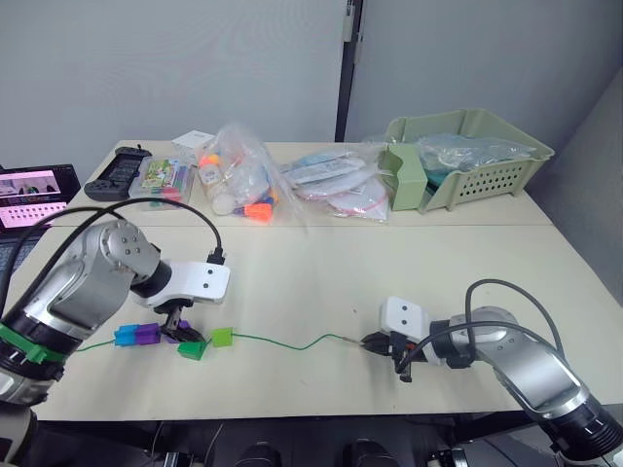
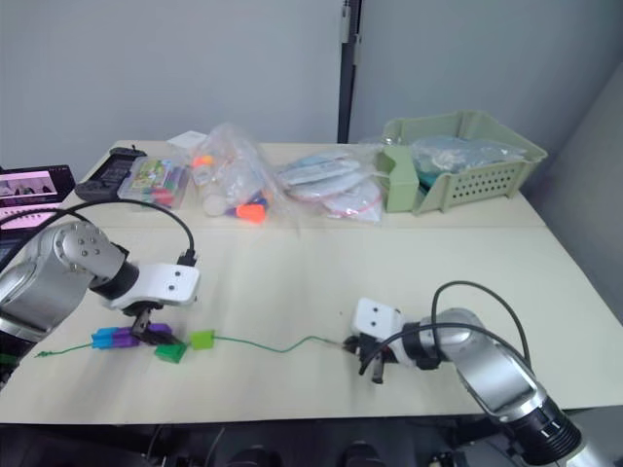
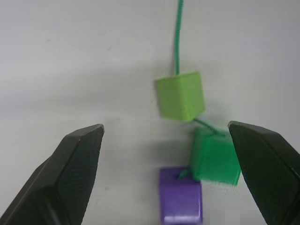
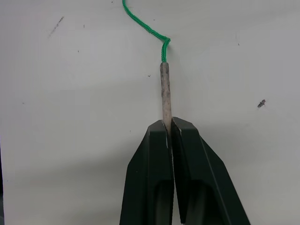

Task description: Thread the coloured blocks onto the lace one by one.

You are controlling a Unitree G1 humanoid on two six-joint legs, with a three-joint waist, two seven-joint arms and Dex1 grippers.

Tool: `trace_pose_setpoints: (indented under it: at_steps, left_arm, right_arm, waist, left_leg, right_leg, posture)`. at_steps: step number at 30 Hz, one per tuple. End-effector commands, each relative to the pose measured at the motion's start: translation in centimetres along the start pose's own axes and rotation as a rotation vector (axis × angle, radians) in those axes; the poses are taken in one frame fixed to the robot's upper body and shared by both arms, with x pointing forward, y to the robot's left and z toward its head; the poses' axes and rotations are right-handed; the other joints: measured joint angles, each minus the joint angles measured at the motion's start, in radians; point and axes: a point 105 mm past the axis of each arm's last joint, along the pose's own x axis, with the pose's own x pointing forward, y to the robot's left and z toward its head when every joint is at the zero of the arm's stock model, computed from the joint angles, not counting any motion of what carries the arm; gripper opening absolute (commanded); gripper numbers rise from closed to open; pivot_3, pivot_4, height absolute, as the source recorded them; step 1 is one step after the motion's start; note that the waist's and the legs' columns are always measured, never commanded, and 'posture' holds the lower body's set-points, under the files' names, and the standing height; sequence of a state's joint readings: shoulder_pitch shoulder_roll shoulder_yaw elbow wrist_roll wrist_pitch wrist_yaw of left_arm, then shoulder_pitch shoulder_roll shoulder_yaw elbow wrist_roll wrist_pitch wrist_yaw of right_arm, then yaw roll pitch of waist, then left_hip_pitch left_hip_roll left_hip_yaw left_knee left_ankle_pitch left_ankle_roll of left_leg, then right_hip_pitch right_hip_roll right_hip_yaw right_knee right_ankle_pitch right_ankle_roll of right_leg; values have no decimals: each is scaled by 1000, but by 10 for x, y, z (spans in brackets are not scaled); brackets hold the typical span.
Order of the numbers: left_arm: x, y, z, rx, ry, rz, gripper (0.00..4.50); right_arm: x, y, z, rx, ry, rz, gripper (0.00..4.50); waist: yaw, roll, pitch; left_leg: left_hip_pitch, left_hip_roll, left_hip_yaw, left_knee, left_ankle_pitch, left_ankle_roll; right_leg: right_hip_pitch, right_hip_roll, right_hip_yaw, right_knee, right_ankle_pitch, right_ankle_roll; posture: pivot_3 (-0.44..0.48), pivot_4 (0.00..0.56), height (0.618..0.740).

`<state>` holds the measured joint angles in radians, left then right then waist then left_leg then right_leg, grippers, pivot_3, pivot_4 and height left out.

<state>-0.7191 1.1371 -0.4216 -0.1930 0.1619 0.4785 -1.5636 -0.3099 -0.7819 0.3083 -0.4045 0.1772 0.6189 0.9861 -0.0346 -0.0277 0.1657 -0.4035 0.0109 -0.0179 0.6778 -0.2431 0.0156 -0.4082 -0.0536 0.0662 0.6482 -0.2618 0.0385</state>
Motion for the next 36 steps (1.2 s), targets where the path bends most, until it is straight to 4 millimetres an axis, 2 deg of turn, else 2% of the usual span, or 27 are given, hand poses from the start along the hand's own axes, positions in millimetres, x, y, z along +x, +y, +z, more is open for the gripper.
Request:
trace_pose_setpoints:
  at_steps: [1, 7, 13, 16, 32, 36]
  left_arm:
    - [-4, -3, 10, 30, 55, -18, 4477]
    - [7, 2, 14, 41, 87, -25, 4477]
    - [16, -4, 12, 29, 98, -63, 4477]
    - [26, -7, 4, 2, 122, -89, 4477]
    - [55, -20, 5, -99, 108, -155, 4477]
    - [58, -19, 11, -99, 88, -157, 3335]
  right_arm:
    - [-3, -1, 11, -42, -18, -16, 0]
    - [-2, 1, 11, -37, -20, -20, 0]
    - [-1, 3, 15, -29, -31, -27, 0]
    - [-1, 3, 15, -25, -29, -30, 0]
    - [-1, 5, 13, -9, -25, -41, 0]
    - [0, 7, 11, -1, -20, -39, 0]
  waist:
    - [0, 0, 0]
    - [6, 0, 0]
    - [9, 0, 0]
    - [13, 0, 0]
    - [22, 0, 0]
    - [22, 0, 0]
  left_leg:
    - [0, 0, 0, 0, 0, 0]
    - [-1, 0, 0, 0, 0, 0]
    - [-1, 0, -1, 0, 0, 0]
    - [-1, 0, -1, 1, 0, 0]
    - [2, 0, -1, 2, 0, 0]
    - [4, 0, -1, 2, 0, 0]
  right_leg:
    - [0, 0, 0, 0, 0, 0]
    - [-1, 0, 0, 0, 0, 0]
    - [-2, 1, 0, 1, 0, 0]
    - [-2, 0, 0, 1, 0, 0]
    - [2, 0, 0, 2, 0, 0]
    - [4, 0, 0, 2, 0, 0]
  posture:
    - [0, 150, 740]
    - [0, 150, 740]
    - [0, 150, 740]
    - [0, 150, 740]
    - [0, 150, 740]
    - [0, 150, 740]
